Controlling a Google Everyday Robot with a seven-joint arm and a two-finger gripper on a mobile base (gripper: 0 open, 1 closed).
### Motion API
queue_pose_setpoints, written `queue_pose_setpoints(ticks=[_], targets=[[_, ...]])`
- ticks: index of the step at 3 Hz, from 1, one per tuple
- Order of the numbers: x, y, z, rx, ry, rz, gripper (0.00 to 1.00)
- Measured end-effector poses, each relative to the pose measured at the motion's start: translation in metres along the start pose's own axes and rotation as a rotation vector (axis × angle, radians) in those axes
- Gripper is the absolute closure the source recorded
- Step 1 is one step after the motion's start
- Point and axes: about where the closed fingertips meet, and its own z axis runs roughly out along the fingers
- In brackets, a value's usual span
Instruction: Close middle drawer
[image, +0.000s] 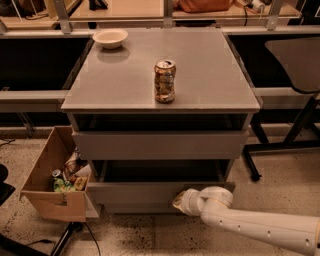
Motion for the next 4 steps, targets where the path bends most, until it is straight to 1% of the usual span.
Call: queue_pose_setpoints(ticks=[1, 2, 3, 4], targets=[[-0.0012, -0.001, 0.0, 0.001, -0.001, -0.002, 1.0], [-0.0012, -0.001, 0.0, 0.001, -0.001, -0.002, 0.75], [-0.0012, -0.001, 0.0, 0.001, -0.001, -0.002, 0.51], [-0.0012, -0.001, 0.0, 0.001, -0.001, -0.002, 0.2]])
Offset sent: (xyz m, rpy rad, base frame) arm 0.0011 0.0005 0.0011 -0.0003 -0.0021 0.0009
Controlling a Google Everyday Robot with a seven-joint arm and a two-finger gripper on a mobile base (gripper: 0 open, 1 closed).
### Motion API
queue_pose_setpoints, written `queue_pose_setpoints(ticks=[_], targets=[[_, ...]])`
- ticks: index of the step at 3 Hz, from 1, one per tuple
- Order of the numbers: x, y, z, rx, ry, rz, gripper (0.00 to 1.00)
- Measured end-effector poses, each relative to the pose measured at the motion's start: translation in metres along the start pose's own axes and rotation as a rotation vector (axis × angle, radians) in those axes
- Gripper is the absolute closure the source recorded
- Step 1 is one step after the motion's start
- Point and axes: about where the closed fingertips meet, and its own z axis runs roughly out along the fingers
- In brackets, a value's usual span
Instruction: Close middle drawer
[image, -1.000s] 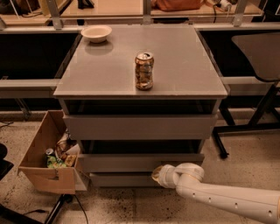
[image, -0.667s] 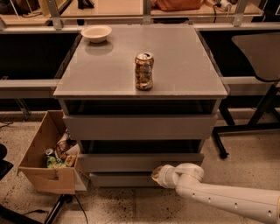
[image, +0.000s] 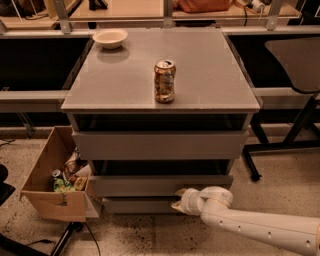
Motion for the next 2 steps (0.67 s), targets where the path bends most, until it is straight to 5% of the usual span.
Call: queue_pose_setpoints(ticks=[1, 2], targets=[[0.0, 0.0, 0.0, 0.0, 0.0, 0.0, 0.0], [0.0, 0.0, 0.0, 0.0, 0.0, 0.0, 0.0]])
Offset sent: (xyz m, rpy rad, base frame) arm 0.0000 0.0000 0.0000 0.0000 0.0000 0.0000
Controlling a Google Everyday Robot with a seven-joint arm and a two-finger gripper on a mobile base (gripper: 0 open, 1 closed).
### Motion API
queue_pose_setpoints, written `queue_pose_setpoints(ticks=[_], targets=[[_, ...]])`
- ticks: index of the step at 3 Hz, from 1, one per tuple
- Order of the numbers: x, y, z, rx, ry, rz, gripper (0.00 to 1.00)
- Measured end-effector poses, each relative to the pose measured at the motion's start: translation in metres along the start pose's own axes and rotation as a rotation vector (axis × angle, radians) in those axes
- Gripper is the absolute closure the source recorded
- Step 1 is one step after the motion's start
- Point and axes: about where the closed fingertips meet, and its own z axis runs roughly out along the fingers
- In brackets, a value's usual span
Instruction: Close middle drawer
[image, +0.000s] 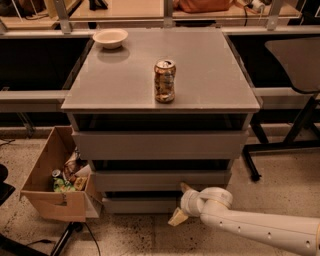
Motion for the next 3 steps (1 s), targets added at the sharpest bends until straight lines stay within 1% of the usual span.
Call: queue_pose_setpoints(ticks=[1, 2, 3], targets=[[0.001, 0.003, -0.004, -0.004, 0.006, -0.004, 0.27], [0.009, 0.018, -0.025, -0.024, 0.04, -0.024, 0.5], [0.032, 0.044, -0.084, -0.059, 0.14, -0.019, 0.73]])
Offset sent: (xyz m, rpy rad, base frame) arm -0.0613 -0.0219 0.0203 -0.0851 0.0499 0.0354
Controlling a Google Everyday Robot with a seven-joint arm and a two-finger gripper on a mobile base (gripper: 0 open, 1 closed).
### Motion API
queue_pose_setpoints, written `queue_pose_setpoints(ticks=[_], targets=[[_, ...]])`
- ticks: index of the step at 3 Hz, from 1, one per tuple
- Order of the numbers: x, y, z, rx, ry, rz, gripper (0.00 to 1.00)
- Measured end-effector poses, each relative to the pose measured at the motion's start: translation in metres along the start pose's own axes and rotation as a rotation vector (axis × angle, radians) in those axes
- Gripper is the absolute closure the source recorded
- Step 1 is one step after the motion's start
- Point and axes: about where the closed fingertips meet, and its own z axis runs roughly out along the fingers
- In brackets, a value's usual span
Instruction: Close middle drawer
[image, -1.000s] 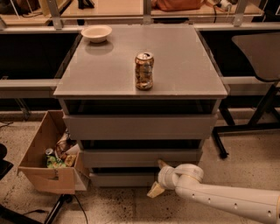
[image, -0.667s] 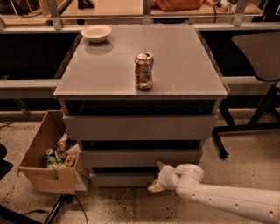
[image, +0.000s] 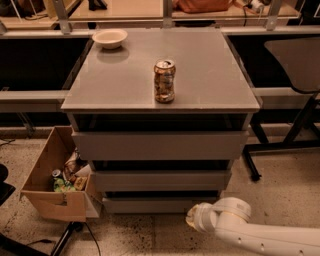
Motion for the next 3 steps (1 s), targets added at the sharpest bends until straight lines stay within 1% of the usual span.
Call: queue_pose_setpoints(ticks=[1, 2, 3], targets=[[0.024, 0.063, -0.08, -0.092, 0.114, -0.092, 1.0], [0.043, 0.112, -0.138, -0.165, 0.222, -0.194, 1.0], [0.042, 0.127, -0.198, -0.134, 0.299, -0.169, 1.0]])
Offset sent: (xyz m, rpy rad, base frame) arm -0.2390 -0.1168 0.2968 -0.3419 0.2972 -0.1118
